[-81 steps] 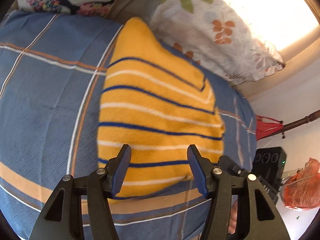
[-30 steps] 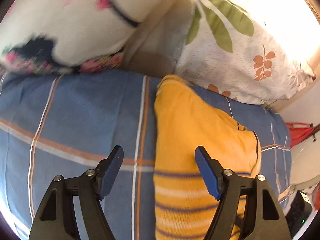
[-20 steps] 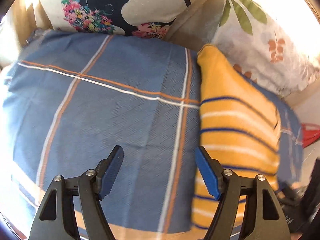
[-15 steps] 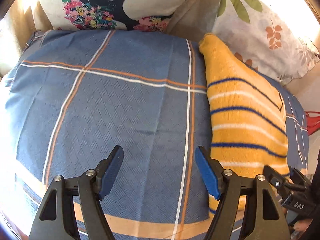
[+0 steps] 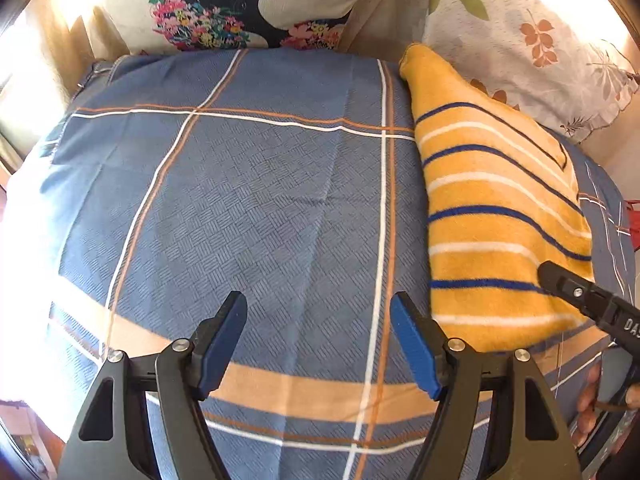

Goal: Fold small clothes

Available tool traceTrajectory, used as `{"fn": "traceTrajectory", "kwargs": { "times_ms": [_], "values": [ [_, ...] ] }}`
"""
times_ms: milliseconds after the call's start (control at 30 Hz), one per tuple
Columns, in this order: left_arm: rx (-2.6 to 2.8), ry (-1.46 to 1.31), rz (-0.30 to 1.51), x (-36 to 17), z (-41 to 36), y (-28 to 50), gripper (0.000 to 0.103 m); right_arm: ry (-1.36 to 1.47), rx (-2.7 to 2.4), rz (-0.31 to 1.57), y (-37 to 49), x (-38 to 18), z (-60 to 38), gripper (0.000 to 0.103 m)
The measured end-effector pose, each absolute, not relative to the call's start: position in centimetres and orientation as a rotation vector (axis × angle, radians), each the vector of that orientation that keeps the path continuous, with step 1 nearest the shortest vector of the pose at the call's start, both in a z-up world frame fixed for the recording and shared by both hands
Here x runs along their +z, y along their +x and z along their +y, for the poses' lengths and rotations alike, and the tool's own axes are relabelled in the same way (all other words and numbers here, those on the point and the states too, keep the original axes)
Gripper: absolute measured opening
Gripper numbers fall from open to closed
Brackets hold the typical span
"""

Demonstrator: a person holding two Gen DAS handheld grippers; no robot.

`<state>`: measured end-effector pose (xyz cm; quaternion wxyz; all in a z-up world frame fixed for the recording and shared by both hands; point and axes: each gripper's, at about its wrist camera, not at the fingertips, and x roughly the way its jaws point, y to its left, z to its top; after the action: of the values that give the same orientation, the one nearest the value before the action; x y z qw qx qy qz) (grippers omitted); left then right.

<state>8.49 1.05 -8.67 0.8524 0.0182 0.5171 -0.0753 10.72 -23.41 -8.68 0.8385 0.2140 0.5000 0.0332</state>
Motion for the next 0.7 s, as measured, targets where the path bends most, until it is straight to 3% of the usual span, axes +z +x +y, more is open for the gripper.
{"fn": "traceTrajectory", "kwargs": {
  "times_ms": [133,233,700],
  "values": [
    [-0.147,0.062,1.080,-8.1,-0.4,6.7,0.073,0.335,0.127,1.087,10.6,-8.2,-22.6,0.102],
    [-0.154,0.069,1.086,-7.9,-1.8,5.4,0.073,0.413,0.123,1.022,8.7,-6.7,-23.9,0.098],
    [-0.248,0.143,1.012,-5.7,-9.7,-0.2,0.073,0.450,0.028,0.913,-0.5,-4.5,-30.1,0.098]
  ]
}}
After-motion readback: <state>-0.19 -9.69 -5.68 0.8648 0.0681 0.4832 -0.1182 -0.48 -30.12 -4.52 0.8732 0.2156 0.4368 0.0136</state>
